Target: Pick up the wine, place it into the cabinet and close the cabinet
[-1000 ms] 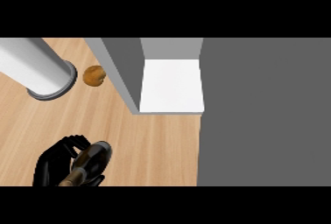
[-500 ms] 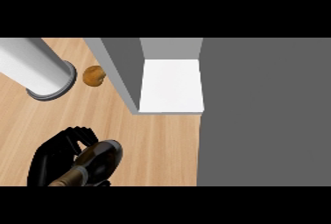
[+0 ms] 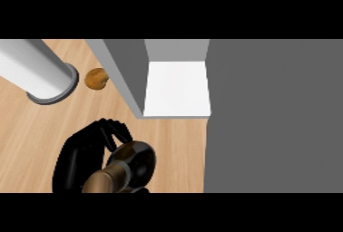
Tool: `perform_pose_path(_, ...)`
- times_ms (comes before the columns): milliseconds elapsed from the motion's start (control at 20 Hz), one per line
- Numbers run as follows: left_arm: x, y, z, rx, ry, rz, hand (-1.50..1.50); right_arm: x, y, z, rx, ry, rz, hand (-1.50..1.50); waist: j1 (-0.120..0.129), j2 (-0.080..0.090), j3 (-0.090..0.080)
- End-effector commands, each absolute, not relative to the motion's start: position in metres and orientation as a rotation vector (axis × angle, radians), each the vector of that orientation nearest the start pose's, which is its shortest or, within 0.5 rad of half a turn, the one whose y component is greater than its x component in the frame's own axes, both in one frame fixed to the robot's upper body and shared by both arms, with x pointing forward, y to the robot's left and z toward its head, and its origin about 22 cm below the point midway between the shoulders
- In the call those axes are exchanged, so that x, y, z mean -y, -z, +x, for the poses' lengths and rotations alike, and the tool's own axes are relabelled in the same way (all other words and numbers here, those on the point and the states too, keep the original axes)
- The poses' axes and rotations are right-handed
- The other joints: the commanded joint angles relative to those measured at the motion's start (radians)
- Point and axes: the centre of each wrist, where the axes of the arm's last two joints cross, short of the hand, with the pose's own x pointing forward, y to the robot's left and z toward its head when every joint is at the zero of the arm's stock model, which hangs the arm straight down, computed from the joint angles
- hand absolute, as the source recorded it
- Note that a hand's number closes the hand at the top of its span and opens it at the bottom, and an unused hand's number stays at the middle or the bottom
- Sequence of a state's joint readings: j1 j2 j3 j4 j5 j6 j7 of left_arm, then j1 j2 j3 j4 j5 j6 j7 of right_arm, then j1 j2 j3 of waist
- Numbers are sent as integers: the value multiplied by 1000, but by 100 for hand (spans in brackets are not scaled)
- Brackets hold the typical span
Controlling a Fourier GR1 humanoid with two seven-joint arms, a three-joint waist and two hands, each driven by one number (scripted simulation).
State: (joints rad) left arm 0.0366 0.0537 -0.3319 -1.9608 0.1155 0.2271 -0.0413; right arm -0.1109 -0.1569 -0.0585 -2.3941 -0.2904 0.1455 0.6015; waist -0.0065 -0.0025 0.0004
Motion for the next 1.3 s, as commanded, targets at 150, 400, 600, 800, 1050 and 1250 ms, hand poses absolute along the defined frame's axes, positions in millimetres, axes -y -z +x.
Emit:
perform_pose_path(150, -104, -121, 209, 1920, -47, -266, 150, 249, -209, 146, 1929, -287, 254, -150, -11, -1, 1)
perform_pose_path(400, -91, -125, 233, 1892, -77, -278, 150, 251, -216, 136, 1919, -304, 277, -150, -12, 1, 0)
perform_pose_path(600, -66, -121, 249, 1945, -53, -207, 150, 240, -208, 142, 1903, -308, 292, -150, -12, 2, 0)
perform_pose_path(800, -61, -131, 253, 1930, -76, -209, 150, 232, -207, 136, 1934, -273, 293, -150, -6, 1, -1)
perform_pose_path(1050, -50, -130, 263, 1933, -70, -143, 150, 242, -216, 131, 1932, -303, 282, -150, -9, 0, 0)
perform_pose_path(1250, -35, -128, 267, 1958, -52, -96, 150, 236, -209, 143, 1930, -294, 285, -150, -7, 1, 0)
